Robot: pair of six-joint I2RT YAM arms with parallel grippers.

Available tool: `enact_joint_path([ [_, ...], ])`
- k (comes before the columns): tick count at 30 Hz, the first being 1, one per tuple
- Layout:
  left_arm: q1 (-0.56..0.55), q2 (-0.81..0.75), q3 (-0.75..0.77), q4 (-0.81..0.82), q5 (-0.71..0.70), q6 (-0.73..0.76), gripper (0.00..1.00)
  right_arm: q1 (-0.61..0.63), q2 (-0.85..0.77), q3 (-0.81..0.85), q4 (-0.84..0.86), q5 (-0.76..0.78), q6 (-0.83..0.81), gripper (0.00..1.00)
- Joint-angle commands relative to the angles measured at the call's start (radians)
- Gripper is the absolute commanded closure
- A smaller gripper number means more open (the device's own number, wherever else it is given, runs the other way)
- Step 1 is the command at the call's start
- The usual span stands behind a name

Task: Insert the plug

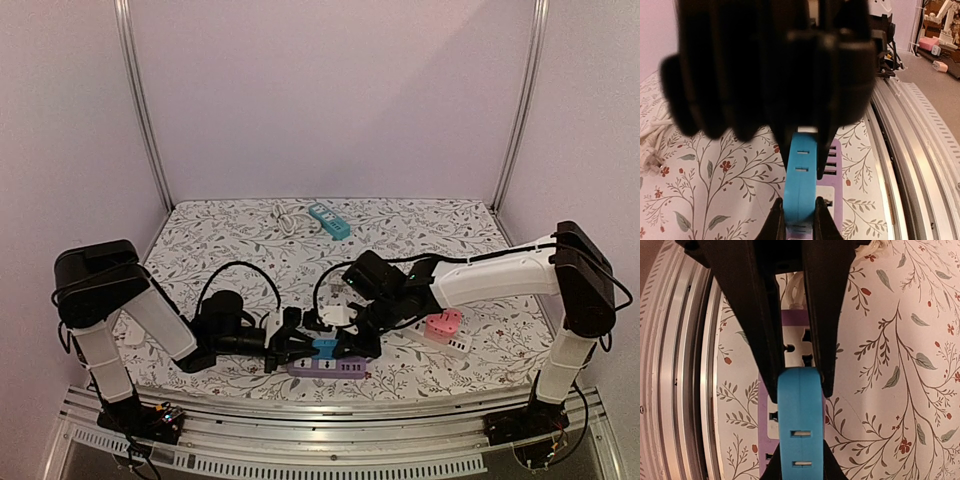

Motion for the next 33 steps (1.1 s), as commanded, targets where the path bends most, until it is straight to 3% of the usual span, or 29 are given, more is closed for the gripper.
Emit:
enact_joint_path([
  [1, -0.014, 0.048, -0.003, -0.165, 0.041, 0.093, 1.0, -0.006, 0.031, 0.035, 0.029, 0.019, 0.048, 1.0],
  [16, -0.028, 0.067, 0.013, -0.275, 0.092, 0.191, 1.0, 0.011, 0.046, 0.01, 0.015, 0.078, 0.07, 1.0],
  [19, -0.031, 0.064, 0.009, -0.263, 0.097, 0.207, 0.99, 0.015, 0.046, 0.008, 0.018, 0.087, 0.072, 0.93],
  [21, -0.034, 0.057, 0.003, -0.247, 0.099, 0.211, 0.86, 0.017, 0.042, 0.008, 0.02, 0.085, 0.075, 0.82],
  [25, -0.036, 0.042, -0.008, -0.219, 0.089, 0.202, 0.47, 0.016, 0.037, 0.014, 0.019, 0.093, 0.082, 0.62],
  [33, -0.042, 0.014, -0.023, -0.196, 0.05, 0.179, 0.34, 0.017, 0.018, 0.01, 0.018, 0.084, 0.088, 0.52],
])
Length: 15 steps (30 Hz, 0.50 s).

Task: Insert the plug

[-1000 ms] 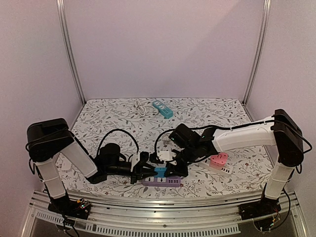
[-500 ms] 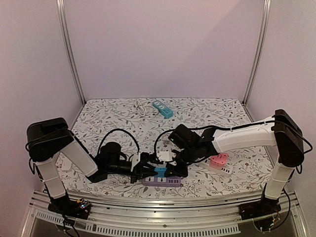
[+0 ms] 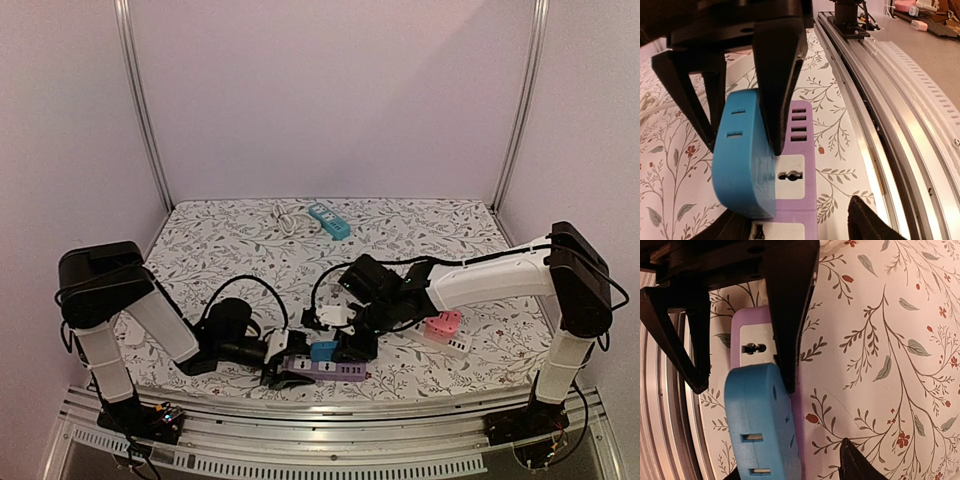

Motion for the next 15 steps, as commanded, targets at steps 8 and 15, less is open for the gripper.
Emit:
enact_joint_path([
  [8, -0.022, -0.036, -0.037, -0.053, -0.043, 0.001, 0.29, 0.0, -0.062, -0.03, 0.015, -0.086, 0.0, 0.39],
  [15, -0.032, -0.072, -0.046, -0.069, -0.089, 0.016, 0.27, -0.006, -0.108, -0.033, 0.024, -0.123, 0.013, 0.51],
])
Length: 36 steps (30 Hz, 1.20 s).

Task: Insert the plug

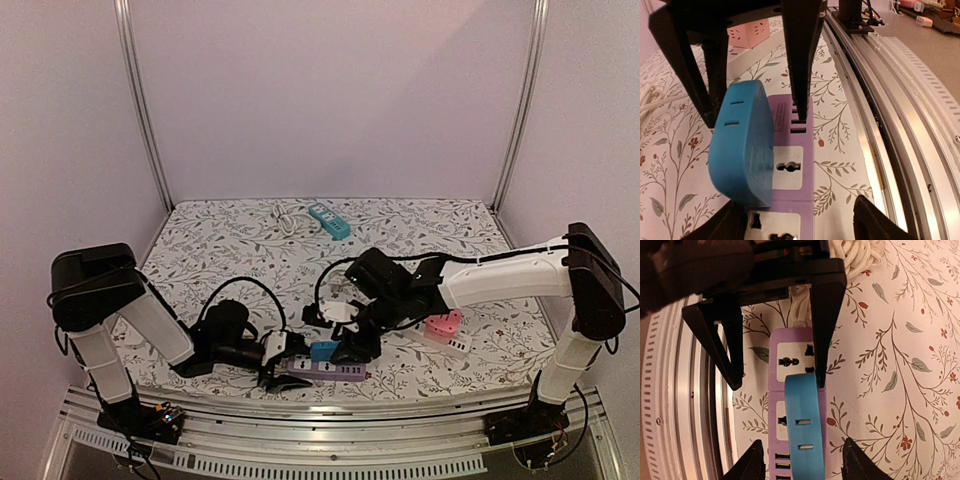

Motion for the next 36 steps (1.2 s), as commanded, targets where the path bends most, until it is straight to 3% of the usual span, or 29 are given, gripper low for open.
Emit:
enact_joint_path([
  [1, -0.018, -0.034, -0.017, -0.054, -0.043, 0.017, 0.27, -0.007, -0.042, -0.01, 0.018, -0.033, 0.019, 0.57],
  [3, -0.02, -0.045, -0.022, -0.06, -0.058, 0.021, 0.27, -0.009, -0.031, -0.017, 0.019, -0.026, 0.028, 0.66],
  [11, -0.03, -0.053, -0.031, -0.067, -0.074, 0.02, 0.27, -0.008, -0.023, -0.069, 0.067, -0.02, 0.08, 0.83],
  [19, -0.03, -0.045, -0.029, -0.066, -0.071, 0.022, 0.27, -0.008, -0.036, -0.095, 0.092, -0.009, 0.095, 0.87],
  [21, -0.031, -0.045, -0.029, -0.067, -0.072, 0.022, 0.26, -0.008, -0.036, -0.093, 0.092, -0.007, 0.088, 0.79],
  [26, -0.033, -0.055, -0.027, -0.071, -0.079, 0.03, 0.25, -0.008, -0.046, -0.093, 0.088, -0.006, 0.082, 0.42],
  [29, -0.039, -0.073, -0.026, -0.083, -0.1, 0.044, 0.2, -0.008, -0.056, -0.098, 0.089, -0.005, 0.081, 0.05],
  [36, -0.073, -0.194, -0.039, -0.192, -0.226, 0.078, 0.1, 0.006, 0.009, -0.121, 0.102, 0.071, 0.086, 0.01],
])
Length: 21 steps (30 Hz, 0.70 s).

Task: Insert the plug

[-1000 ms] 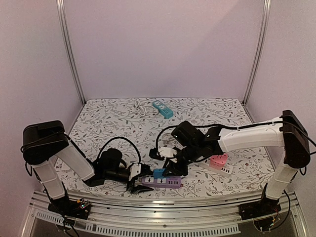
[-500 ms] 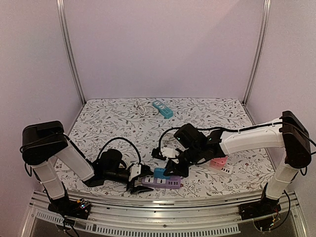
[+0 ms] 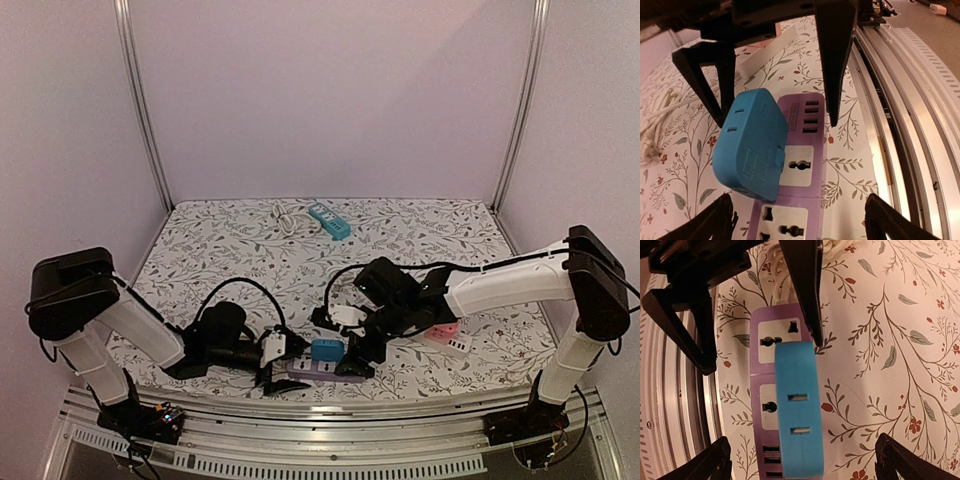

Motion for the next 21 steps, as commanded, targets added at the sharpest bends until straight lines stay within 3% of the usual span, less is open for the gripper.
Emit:
enact_joint_path([
  [1, -0.028, -0.104, -0.016, -0.125, -0.108, 0.039, 0.09, 0.021, 0.066, -0.019, 0.008, 0.051, 0.009, 0.01],
  [5, -0.026, -0.229, -0.021, -0.282, -0.105, 0.123, 0.05, 0.031, 0.091, -0.048, 0.057, 0.074, 0.037, 0.01],
  [10, -0.023, -0.308, -0.029, -0.368, -0.111, 0.182, 0.04, 0.031, 0.092, -0.105, 0.157, 0.109, 0.058, 0.02],
  [18, -0.007, -0.355, -0.003, -0.442, -0.133, 0.211, 0.04, 0.029, 0.088, -0.142, 0.184, 0.155, 0.095, 0.26],
  [21, 0.02, -0.36, 0.024, -0.47, -0.144, 0.208, 0.04, 0.012, 0.086, -0.135, 0.186, 0.173, 0.111, 0.3],
])
